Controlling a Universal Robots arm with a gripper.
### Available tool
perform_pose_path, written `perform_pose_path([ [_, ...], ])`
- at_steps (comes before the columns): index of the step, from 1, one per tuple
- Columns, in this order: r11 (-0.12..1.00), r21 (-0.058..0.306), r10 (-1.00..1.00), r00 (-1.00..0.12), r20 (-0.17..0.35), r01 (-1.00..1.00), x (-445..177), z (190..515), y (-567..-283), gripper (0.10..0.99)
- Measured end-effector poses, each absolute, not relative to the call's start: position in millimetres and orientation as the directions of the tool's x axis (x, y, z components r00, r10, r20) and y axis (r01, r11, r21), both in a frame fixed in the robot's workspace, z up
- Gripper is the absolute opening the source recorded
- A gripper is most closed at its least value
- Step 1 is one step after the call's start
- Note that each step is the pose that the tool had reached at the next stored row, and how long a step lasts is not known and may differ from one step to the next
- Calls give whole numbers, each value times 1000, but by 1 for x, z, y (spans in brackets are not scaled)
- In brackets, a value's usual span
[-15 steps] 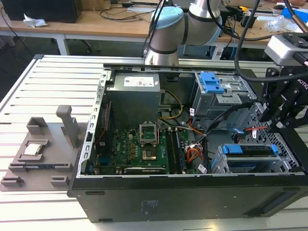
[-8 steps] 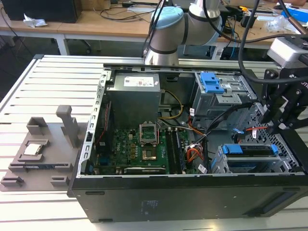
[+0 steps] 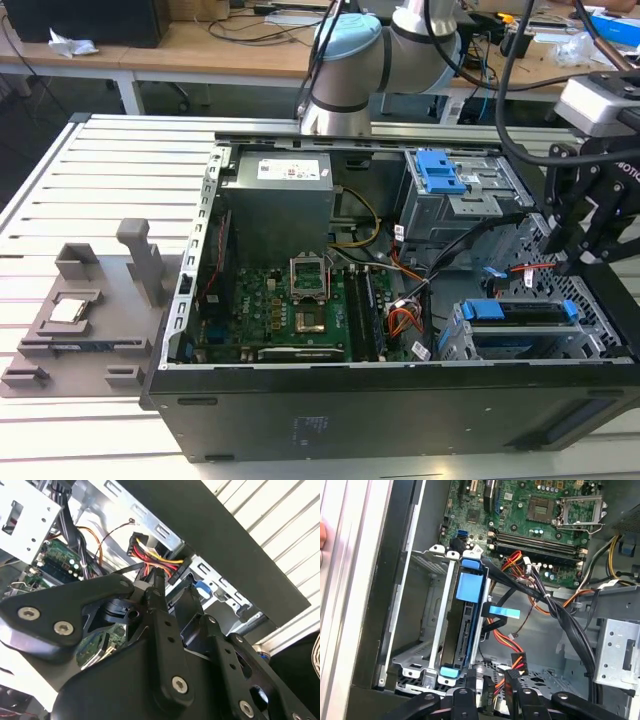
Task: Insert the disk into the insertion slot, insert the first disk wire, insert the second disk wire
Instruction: 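Insert the first disk wire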
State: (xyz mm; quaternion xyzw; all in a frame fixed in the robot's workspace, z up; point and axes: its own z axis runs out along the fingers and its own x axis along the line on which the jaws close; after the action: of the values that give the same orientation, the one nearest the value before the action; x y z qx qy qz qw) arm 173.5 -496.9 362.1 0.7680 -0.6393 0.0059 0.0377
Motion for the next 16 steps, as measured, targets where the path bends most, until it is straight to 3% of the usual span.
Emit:
perform_pose_path([
  [16,-179,53,-981,183,70,-982,182,353,-495,361],
])
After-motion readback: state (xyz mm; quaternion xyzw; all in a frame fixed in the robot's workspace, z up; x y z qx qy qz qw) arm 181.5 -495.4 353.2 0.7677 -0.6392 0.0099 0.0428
